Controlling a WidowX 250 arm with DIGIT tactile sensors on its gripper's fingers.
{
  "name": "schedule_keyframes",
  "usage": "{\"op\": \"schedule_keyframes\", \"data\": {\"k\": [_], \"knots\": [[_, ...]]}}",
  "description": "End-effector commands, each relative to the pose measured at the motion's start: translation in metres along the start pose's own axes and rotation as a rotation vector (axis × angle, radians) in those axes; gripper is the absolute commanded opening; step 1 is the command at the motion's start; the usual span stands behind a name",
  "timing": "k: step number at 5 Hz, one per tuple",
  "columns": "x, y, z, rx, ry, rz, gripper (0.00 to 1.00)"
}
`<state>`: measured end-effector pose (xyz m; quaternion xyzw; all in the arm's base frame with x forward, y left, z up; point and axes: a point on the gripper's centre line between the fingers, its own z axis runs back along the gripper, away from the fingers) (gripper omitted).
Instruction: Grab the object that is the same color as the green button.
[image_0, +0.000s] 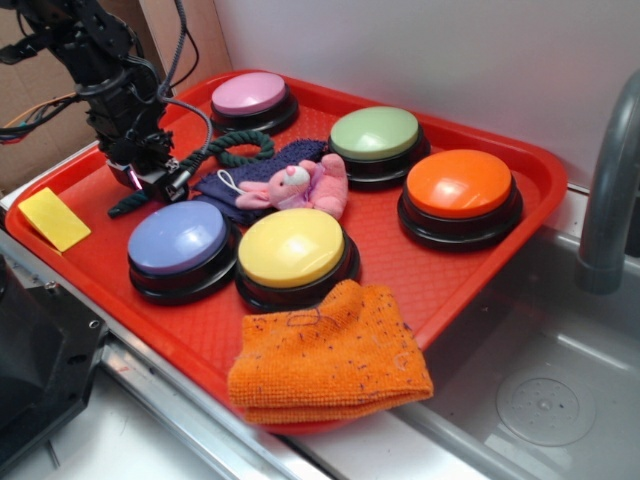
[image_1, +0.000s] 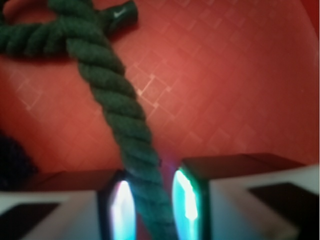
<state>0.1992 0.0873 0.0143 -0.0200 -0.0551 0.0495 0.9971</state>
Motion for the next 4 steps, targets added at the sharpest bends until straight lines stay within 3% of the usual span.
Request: {"op": "schedule_keyframes", "data": {"k": [1,2,3,4], "knots": [[0.003,-0.004,0.023,-0.041,-0.002,-0.031,0.00],[0.007,-0.021,0.059,0.018,0.004,-0.060,0.00],[0.009,-0.048,0.098,0.029,0.002,-0.103,0.00],[0.009,-0.080,0.129,0.003,-0.029,-0.136,0.00]]}}
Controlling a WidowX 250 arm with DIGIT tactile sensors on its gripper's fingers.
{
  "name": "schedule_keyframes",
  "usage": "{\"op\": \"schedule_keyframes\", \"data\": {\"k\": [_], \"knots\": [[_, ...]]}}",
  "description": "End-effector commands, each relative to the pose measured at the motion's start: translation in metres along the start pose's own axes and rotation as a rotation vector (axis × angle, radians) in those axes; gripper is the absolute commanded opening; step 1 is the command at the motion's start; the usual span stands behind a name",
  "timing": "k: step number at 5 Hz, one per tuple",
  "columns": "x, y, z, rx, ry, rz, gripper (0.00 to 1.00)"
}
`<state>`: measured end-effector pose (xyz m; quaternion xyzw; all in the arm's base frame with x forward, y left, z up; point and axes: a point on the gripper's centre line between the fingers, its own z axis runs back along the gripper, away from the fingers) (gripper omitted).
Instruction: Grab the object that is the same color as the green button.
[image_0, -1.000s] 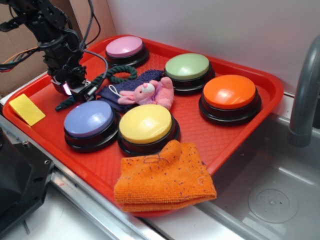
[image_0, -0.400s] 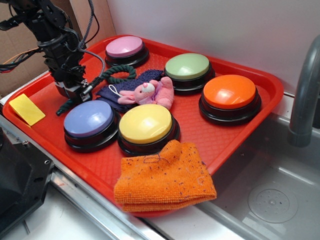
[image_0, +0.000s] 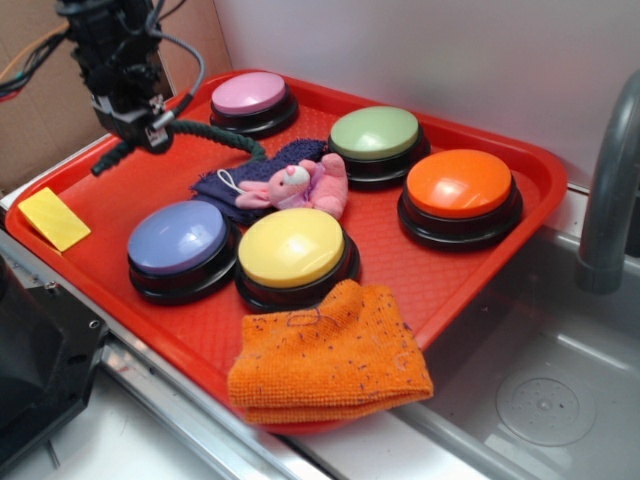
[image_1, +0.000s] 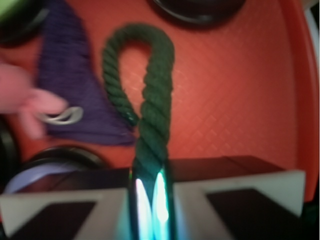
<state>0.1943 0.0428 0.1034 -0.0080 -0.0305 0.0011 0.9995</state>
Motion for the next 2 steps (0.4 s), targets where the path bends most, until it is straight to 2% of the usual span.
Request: {"op": "schedule_keyframes", "data": {"k": [1,2], "knots": [[0.008,-0.065,0.059,-0.005,-0.101,-0.098,0.00],[0.003,-0.089,0.070,0.012,-0.128,-0.127,0.00]]}}
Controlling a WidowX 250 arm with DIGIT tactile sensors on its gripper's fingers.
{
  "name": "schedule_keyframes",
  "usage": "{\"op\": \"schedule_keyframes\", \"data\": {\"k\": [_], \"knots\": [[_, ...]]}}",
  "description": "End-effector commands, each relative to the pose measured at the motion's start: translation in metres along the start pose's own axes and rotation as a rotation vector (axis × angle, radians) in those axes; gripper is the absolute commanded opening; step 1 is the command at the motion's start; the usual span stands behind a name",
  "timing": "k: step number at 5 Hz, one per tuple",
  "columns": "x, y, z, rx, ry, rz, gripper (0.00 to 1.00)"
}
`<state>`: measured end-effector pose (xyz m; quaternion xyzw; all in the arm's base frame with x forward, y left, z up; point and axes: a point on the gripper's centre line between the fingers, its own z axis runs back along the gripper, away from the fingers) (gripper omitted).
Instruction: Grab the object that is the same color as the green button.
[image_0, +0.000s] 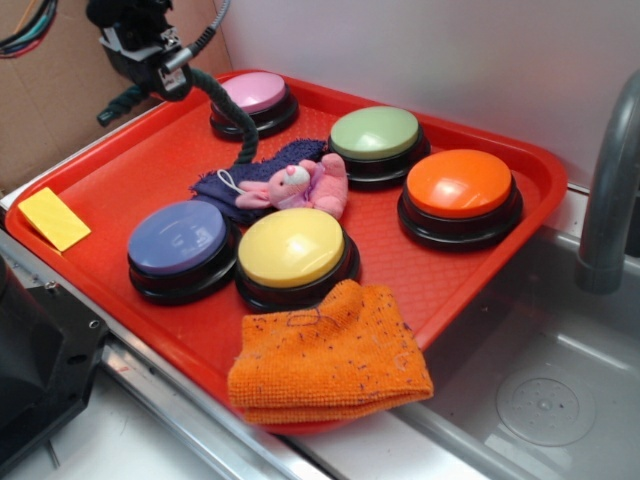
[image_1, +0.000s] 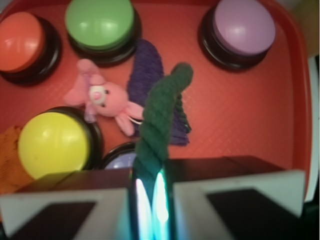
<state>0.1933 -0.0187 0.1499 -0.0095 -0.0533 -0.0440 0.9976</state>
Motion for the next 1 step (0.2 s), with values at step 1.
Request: {"op": "schedule_keyframes", "data": {"k": [1], "knots": [[0.0035,-0.0210,0.0189,-0.009,-0.062,0.000,0.00]]}}
